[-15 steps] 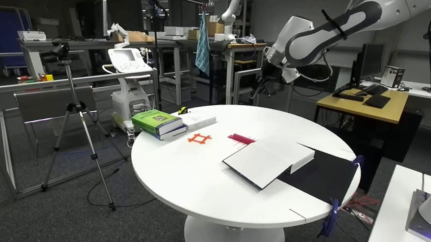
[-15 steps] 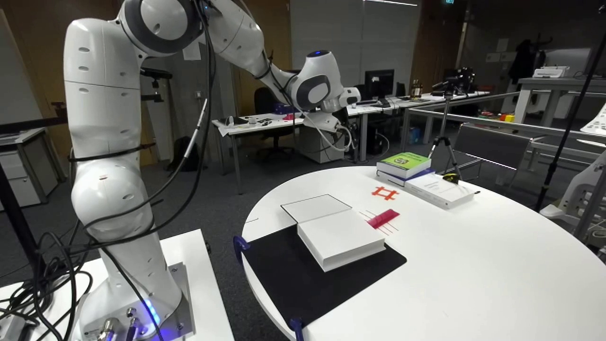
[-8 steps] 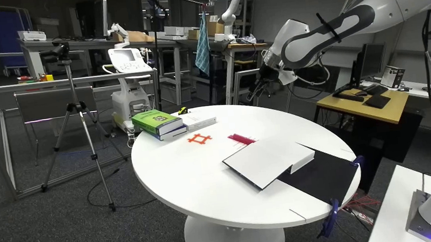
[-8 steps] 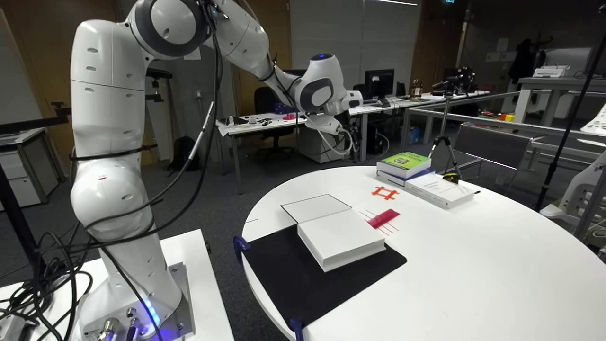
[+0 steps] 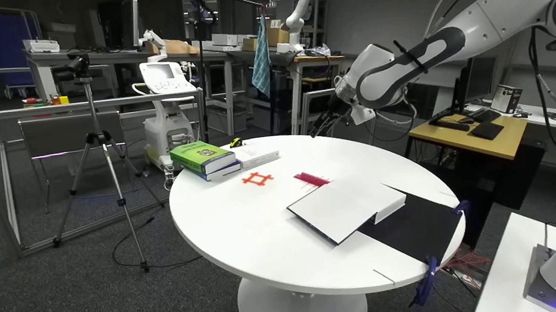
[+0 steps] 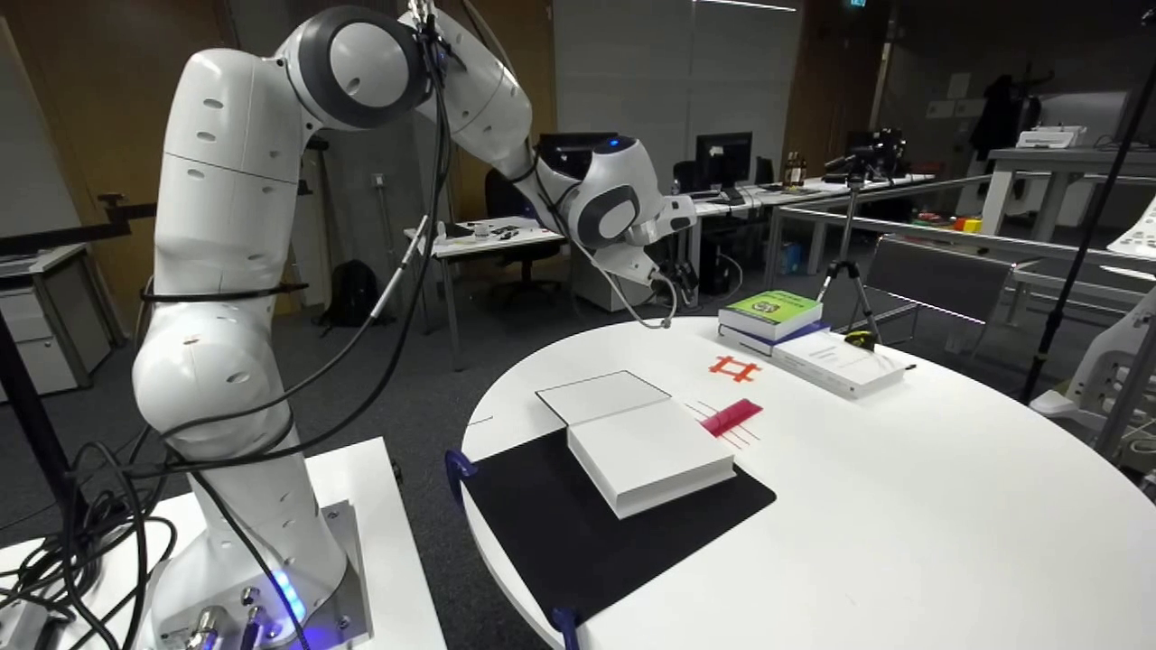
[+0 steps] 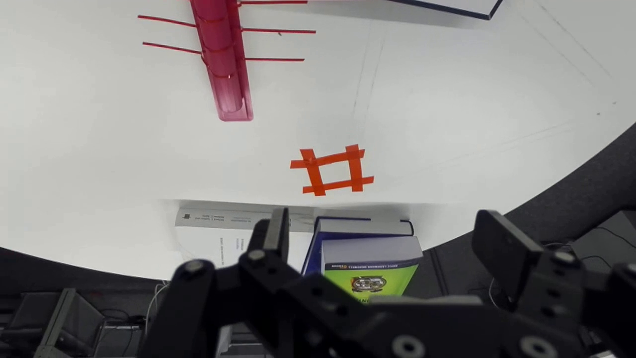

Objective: Close the book

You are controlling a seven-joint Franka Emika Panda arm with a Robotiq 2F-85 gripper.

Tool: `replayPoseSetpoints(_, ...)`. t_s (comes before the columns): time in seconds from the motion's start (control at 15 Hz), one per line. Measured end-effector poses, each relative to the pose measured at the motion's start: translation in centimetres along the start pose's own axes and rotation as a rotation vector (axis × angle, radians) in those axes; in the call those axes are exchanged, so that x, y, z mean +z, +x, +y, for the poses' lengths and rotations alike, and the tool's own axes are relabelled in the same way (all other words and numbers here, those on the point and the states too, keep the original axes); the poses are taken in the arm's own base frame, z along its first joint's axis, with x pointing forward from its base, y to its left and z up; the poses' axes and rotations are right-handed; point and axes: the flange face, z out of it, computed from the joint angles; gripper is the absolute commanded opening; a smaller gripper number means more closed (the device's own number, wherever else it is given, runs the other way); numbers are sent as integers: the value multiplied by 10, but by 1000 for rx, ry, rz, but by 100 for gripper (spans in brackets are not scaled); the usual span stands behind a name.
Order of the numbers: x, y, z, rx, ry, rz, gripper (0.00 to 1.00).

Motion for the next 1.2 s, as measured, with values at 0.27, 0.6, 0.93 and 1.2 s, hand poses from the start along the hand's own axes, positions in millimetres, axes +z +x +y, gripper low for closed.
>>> replayPoseSetpoints(0.27, 44, -9, -5, 14, -4, 12, 100)
replayPoseSetpoints(0.6, 81, -2, -15, 42, -3, 23, 100)
replayPoseSetpoints(0.93, 104, 7, -11, 89, -29, 37, 100)
replayPoseSetpoints(1.2, 128, 1, 0, 114, -86, 21, 100)
